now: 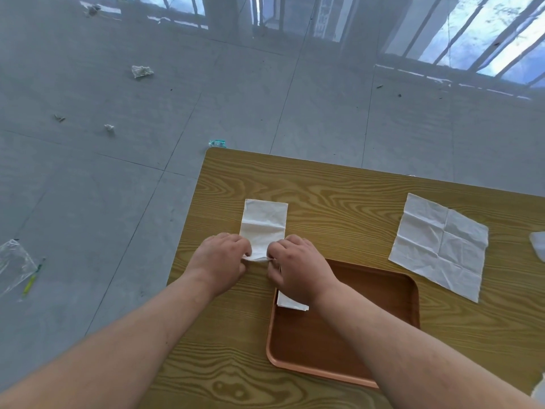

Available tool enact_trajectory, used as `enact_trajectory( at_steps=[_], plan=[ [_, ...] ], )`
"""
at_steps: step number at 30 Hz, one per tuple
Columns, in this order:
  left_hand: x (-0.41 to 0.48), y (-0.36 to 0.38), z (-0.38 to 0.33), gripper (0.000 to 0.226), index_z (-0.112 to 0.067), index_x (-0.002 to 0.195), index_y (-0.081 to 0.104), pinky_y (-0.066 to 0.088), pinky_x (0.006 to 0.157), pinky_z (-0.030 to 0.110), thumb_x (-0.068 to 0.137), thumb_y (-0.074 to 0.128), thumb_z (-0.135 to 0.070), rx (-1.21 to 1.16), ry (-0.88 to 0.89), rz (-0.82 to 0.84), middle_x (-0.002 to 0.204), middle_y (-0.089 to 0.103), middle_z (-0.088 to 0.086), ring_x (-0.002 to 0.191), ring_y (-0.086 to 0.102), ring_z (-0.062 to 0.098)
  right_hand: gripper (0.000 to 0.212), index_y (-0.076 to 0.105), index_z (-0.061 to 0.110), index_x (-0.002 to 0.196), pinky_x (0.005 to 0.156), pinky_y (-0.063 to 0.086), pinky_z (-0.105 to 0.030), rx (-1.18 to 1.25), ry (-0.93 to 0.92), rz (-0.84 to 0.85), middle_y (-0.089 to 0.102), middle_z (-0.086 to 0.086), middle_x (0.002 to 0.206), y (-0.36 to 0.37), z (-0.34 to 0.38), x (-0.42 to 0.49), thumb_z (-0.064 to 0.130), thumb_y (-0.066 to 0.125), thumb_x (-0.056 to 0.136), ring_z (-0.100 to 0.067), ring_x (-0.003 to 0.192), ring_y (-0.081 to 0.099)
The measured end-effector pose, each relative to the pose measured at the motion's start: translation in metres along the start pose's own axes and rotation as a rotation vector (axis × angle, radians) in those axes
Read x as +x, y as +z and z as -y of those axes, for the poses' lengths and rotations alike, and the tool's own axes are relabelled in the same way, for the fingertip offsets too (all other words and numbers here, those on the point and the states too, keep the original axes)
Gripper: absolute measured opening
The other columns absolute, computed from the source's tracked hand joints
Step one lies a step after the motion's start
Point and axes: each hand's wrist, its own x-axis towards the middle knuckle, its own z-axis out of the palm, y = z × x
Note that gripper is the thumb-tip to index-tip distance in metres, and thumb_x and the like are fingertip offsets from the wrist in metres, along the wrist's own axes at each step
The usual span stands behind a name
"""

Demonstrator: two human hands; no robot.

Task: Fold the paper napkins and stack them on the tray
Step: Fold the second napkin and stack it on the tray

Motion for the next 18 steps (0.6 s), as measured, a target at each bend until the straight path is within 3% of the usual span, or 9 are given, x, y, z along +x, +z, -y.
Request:
enact_trajectory(
  at_steps=[4, 9, 12, 16, 18],
  plan=[
    [0.004, -0.003, 0.000, 0.008, -0.031, 0.097, 0.063, 0.047, 0.088, 0.033, 0.093, 0.056, -0.033, -0.122, -0.058, 0.010, 0.099, 0.066, -0.013, 0.101, 0.059, 0.013, 0.035, 0.058, 0.024, 0.112, 0.095, 0.045, -0.036, -0.018, 0.007, 0.073, 0.064, 0.007, 0.107, -0.001, -0.008, -0.003, 0.051, 0.054, 0.090, -0.018, 0.104, 0.051],
    [0.011, -0.005, 0.000, 0.032, -0.033, 0.072, 0.048, 0.041, 0.064, 0.029, 0.102, 0.048, -0.042, -0.219, -0.100, -0.017, 0.074, 0.056, -0.015, 0.077, 0.054, 0.010, 0.017, 0.062, 0.023, 0.104, 0.090, 0.045, -0.036, 0.051, 0.142, 0.004, 0.062, 0.007, 0.097, -0.002, -0.015, 0.005, 0.036, 0.054, 0.096, -0.018, 0.095, 0.049],
    [0.017, -0.007, 0.001, 0.026, -0.032, 0.077, 0.054, 0.037, 0.059, 0.027, 0.100, 0.052, -0.043, -0.272, -0.145, -0.067, 0.074, 0.057, -0.014, 0.073, 0.054, 0.009, 0.017, 0.060, 0.023, 0.092, 0.082, 0.044, -0.034, 0.065, 0.197, -0.025, 0.056, 0.009, 0.085, -0.006, -0.017, 0.012, 0.035, 0.051, 0.099, -0.017, 0.086, 0.047],
    [0.026, -0.009, 0.004, 0.017, -0.029, 0.092, 0.060, 0.043, 0.063, 0.028, 0.096, 0.061, -0.046, -0.318, -0.201, -0.137, 0.082, 0.059, -0.015, 0.078, 0.056, 0.008, 0.022, 0.050, 0.024, 0.079, 0.077, 0.043, -0.034, 0.077, 0.245, -0.014, 0.052, 0.010, 0.077, -0.012, -0.021, 0.020, 0.034, 0.051, 0.098, -0.018, 0.081, 0.047],
    [0.030, -0.009, 0.005, 0.019, -0.029, 0.089, 0.059, 0.045, 0.062, 0.028, 0.094, 0.061, -0.047, -0.338, -0.225, -0.120, 0.082, 0.060, -0.016, 0.079, 0.056, 0.006, 0.024, 0.051, 0.023, 0.076, 0.077, 0.043, -0.035, 0.095, 0.282, 0.000, 0.052, 0.008, 0.075, -0.014, -0.024, 0.024, 0.034, 0.051, 0.097, -0.019, 0.081, 0.047]
  ],
)
